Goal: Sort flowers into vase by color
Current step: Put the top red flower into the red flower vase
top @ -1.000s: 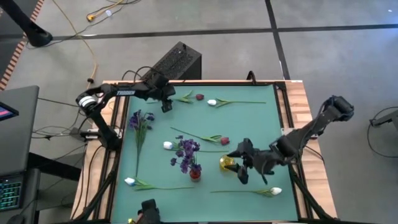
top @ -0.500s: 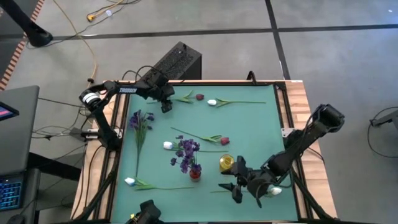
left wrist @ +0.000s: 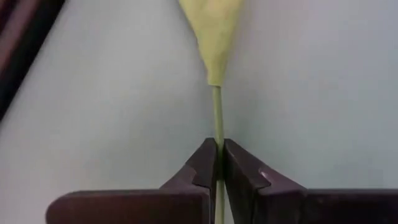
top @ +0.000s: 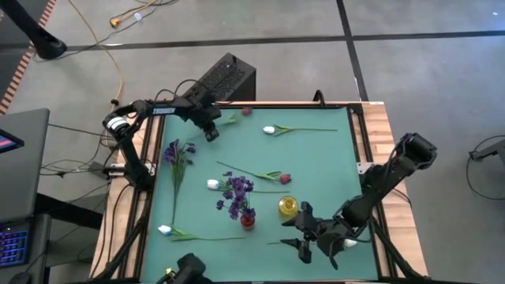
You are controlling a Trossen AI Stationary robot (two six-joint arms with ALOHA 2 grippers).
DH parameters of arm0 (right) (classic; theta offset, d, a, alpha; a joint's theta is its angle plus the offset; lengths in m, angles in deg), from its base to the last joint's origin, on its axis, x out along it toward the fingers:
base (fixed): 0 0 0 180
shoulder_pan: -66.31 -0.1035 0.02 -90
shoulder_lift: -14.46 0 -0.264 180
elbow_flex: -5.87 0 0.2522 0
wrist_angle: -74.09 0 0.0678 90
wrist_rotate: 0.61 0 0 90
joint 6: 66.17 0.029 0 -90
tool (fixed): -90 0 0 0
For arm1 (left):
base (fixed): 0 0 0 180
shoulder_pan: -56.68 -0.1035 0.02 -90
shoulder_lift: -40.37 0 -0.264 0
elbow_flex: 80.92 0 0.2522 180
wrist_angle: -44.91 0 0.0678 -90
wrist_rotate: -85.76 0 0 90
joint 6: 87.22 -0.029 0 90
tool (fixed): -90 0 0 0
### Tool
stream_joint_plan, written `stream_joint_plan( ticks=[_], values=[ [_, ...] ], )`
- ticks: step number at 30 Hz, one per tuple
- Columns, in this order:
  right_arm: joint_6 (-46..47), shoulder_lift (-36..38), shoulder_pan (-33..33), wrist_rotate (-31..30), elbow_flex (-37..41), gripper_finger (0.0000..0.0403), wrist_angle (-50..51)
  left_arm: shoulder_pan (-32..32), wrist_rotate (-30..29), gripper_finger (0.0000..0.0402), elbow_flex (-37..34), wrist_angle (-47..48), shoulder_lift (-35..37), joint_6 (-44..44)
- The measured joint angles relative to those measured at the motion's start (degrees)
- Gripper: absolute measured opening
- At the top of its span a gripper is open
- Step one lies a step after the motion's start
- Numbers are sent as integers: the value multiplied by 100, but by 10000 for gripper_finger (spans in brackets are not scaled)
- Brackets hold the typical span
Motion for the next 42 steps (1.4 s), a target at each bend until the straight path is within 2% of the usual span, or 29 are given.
stream_joint_plan(
  ticks=[5, 11, 16, 20, 24, 30, 36, 42],
  values=[
    [-12, 0, -155, -124, 0, 286, -94, 6, 1031, 2, 9, -75, 602, 190],
    [-326, 0, -13, -494, 0, 286, -366, 111, 2337, 1, 13, -466, 1714, 539],
    [-382, 60, 343, -432, 0, 286, -411, 489, 3620, 0, 17, -1566, 2727, 1184],
    [-573, 204, 607, -319, 0, 286, -445, 1180, 4068, 0, 24, -2437, 3399, 1627],
    [-1020, 346, 748, -290, 0, 286, -416, 2211, 4039, 0, 26, -2876, 3873, 1580],
    [-1613, 612, 786, -238, 0, 286, -412, 3783, 3080, 0, 26, -3185, 4279, 926],
    [-1870, 678, 741, -226, -2, 286, -382, 5055, 2692, 0, 26, -3643, 4310, 1005],
    [-1867, 675, 741, -138, -2, 286, -250, 5940, 1338, 0, 26, -3815, 4432, 1416]
  ],
)
